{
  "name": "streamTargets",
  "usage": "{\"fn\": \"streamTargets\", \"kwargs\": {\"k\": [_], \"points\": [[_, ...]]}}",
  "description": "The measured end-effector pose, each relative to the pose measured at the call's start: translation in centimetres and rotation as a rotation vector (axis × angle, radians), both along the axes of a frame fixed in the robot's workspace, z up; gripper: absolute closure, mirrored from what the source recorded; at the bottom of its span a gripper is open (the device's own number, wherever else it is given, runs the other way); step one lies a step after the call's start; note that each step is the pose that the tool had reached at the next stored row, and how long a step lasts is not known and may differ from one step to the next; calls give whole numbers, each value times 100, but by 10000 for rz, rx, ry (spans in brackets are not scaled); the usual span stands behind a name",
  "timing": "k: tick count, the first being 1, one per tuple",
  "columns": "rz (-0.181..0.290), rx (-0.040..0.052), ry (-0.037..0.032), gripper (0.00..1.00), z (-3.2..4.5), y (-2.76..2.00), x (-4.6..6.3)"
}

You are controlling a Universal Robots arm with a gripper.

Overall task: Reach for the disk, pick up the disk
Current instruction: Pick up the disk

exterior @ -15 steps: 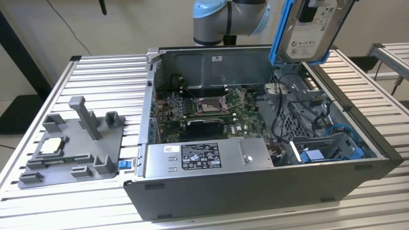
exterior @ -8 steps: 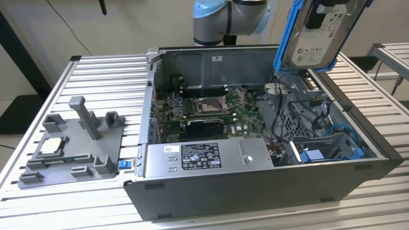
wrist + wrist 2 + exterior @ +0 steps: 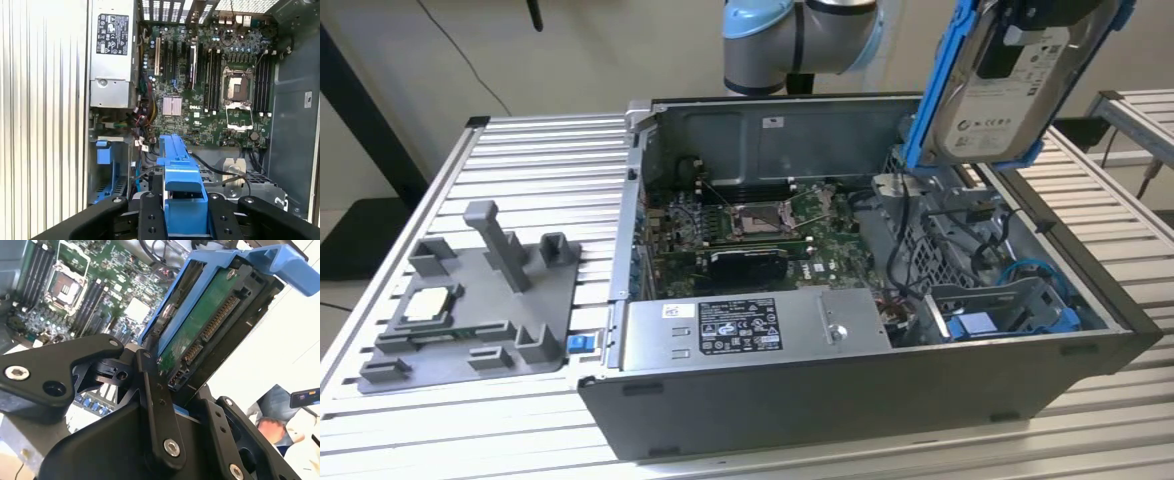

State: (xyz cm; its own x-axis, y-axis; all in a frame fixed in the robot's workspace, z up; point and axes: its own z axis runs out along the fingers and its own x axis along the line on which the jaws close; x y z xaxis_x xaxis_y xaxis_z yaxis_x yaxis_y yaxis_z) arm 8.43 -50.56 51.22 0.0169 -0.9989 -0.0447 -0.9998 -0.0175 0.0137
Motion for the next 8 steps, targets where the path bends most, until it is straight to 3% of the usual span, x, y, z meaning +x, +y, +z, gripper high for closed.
{"fn": "streamTargets", "kwargs": {"k": [8], "points": [[0, 1, 0, 100, -1, -289, 0]]}}
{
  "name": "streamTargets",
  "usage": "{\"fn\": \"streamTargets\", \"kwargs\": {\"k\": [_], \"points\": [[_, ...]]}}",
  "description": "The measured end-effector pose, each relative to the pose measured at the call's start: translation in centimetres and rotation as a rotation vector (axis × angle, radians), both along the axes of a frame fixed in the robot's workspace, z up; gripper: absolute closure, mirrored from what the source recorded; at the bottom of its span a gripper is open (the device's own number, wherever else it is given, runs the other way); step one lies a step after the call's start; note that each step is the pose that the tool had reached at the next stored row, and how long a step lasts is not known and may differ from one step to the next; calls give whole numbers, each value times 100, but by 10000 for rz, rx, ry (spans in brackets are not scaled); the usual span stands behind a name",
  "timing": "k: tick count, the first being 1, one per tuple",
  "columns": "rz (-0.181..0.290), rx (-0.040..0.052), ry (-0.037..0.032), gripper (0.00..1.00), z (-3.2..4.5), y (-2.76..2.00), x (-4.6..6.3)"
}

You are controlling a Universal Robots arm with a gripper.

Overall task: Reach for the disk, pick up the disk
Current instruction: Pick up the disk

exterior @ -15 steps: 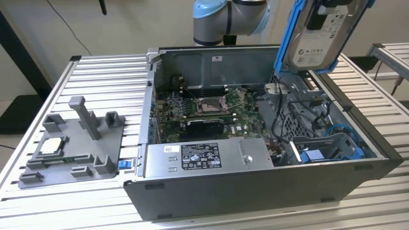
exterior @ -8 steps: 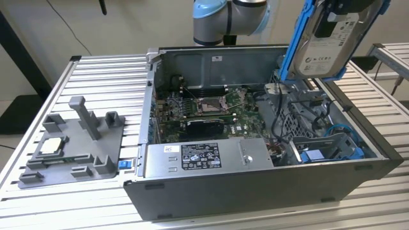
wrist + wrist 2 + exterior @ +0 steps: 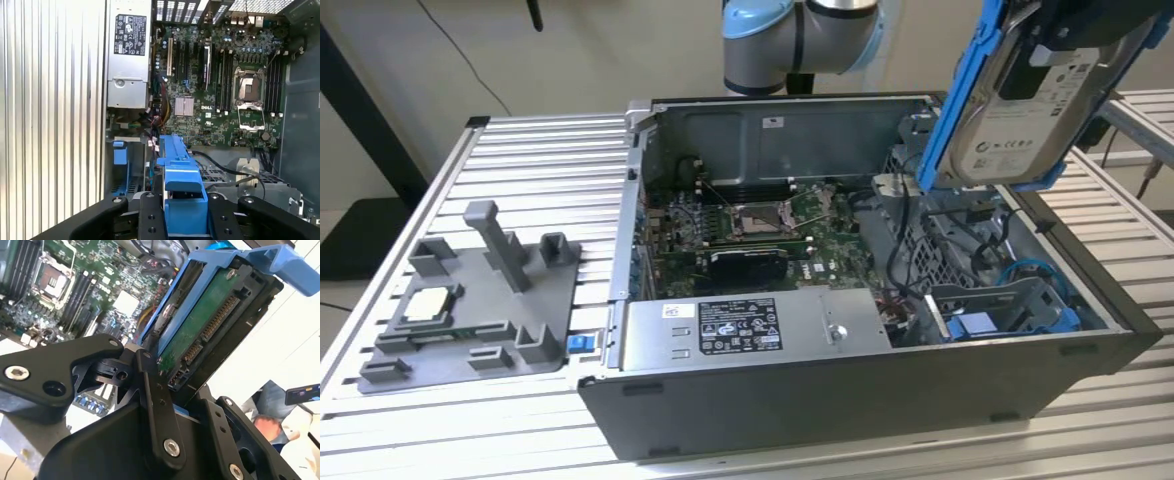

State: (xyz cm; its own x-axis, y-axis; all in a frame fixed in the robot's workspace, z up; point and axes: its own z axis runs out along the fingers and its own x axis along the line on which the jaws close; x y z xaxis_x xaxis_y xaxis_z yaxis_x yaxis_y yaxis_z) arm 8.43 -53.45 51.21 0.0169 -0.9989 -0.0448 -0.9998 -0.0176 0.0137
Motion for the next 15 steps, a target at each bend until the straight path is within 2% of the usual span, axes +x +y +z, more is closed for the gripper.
{"fn": "streamTargets", "kwargs": {"k": [10, 15], "points": [[0, -1, 2, 100, -6, -304, 0], [0, -2, 2, 100, -10, -417, 0]]}}
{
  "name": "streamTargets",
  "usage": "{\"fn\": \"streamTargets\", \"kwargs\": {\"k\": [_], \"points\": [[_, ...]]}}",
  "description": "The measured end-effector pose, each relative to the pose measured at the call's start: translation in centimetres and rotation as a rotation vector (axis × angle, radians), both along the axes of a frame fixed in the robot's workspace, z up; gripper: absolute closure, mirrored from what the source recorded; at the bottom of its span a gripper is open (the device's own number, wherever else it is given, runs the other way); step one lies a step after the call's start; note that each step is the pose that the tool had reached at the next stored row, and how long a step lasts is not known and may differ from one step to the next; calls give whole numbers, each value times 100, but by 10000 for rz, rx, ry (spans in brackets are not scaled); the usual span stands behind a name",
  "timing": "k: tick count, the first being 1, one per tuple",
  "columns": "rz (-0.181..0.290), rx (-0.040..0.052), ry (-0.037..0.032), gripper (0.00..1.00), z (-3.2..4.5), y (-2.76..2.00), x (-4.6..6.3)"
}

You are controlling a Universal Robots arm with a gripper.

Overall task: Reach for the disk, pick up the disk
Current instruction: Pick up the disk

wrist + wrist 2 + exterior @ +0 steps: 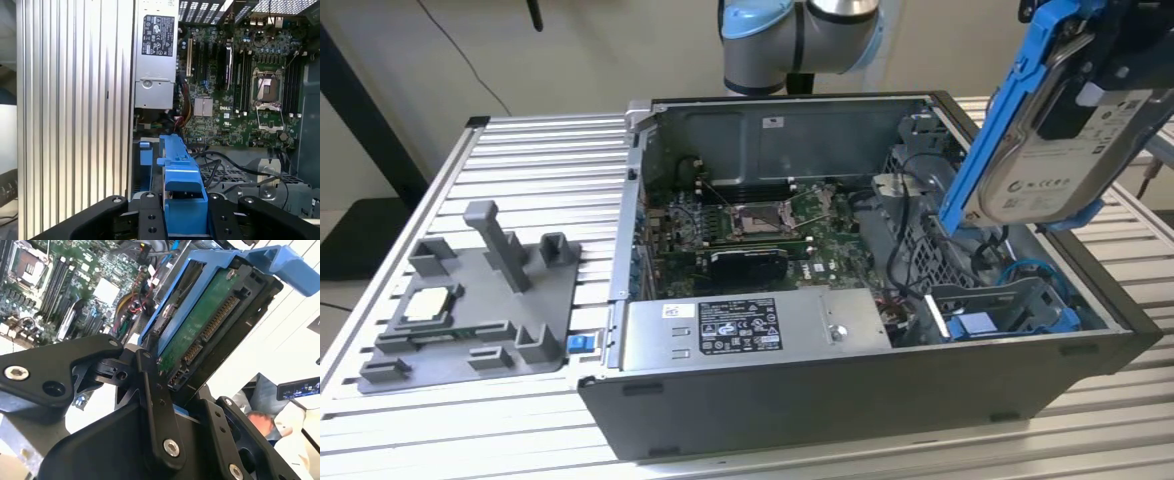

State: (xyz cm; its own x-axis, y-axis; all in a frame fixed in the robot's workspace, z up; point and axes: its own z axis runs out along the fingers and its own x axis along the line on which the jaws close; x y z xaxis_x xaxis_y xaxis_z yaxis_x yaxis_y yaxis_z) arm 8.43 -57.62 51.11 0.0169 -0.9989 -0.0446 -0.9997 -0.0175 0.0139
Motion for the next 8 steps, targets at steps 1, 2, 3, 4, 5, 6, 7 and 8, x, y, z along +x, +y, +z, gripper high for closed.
{"fn": "streamTargets", "kwargs": {"k": [1, 2, 3, 4, 5, 6, 7, 8], "points": [[0, 1, 0, 100, -1, -8, 0], [0, 2, 0, 100, -2, -9, 0], [2, 2, 0, 100, -2, -8, 0], [4, 2, 0, 100, -2, -8, 0], [5, 2, 0, 100, -2, -8, 1], [6, 2, 0, 100, -2, -9, 1], [7, 0, 0, 100, -3, -9, 3], [8, 0, 0, 100, -9, -8, 8]]}}
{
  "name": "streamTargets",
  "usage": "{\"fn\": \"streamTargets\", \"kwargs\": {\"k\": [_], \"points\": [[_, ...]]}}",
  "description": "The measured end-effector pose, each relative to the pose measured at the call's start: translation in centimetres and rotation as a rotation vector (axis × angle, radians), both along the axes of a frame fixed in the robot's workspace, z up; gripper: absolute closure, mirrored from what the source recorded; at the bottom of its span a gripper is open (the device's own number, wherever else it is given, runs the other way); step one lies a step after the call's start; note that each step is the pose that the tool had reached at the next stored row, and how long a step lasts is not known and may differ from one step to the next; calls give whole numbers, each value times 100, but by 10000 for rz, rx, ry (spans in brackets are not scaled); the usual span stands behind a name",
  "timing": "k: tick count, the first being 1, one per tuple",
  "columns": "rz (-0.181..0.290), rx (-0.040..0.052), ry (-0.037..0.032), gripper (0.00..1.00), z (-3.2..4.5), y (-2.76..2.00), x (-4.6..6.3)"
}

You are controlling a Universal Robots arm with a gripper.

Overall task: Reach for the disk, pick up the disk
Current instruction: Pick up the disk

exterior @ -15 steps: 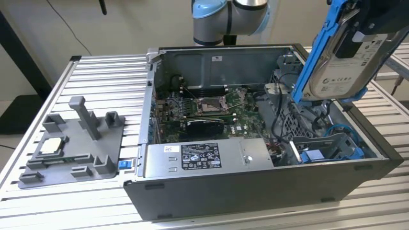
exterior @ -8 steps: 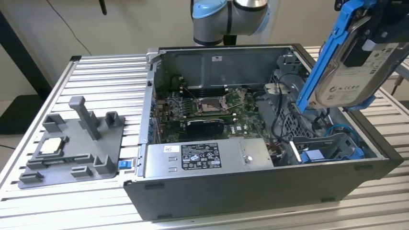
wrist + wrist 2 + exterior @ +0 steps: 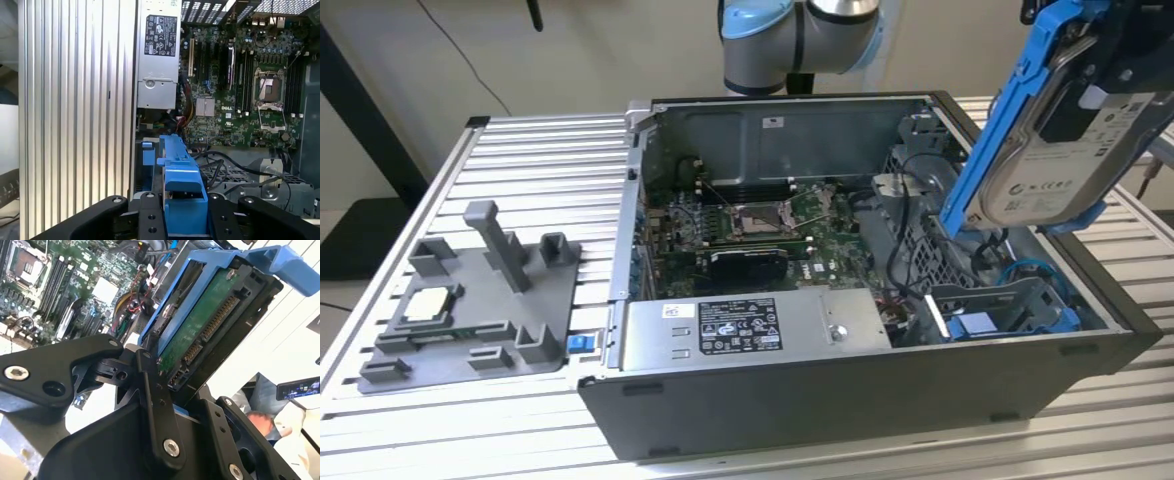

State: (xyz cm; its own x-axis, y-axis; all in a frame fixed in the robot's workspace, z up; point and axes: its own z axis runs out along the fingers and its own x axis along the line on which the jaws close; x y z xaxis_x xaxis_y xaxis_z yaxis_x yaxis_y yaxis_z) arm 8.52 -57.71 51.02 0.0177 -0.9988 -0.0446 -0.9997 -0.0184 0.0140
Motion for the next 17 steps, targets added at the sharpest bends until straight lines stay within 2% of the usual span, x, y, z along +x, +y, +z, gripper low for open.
{"fn": "streamTargets", "kwargs": {"k": [7, 10, 13, 17], "points": [[-2, 3, 85, 100, -99, -13, 144], [-2, 1, 148, 100, -135, -31, 217], [-2, 3, 228, 100, -172, -83, 238], [-2, 16, 251, 100, -234, -156, 239]]}}
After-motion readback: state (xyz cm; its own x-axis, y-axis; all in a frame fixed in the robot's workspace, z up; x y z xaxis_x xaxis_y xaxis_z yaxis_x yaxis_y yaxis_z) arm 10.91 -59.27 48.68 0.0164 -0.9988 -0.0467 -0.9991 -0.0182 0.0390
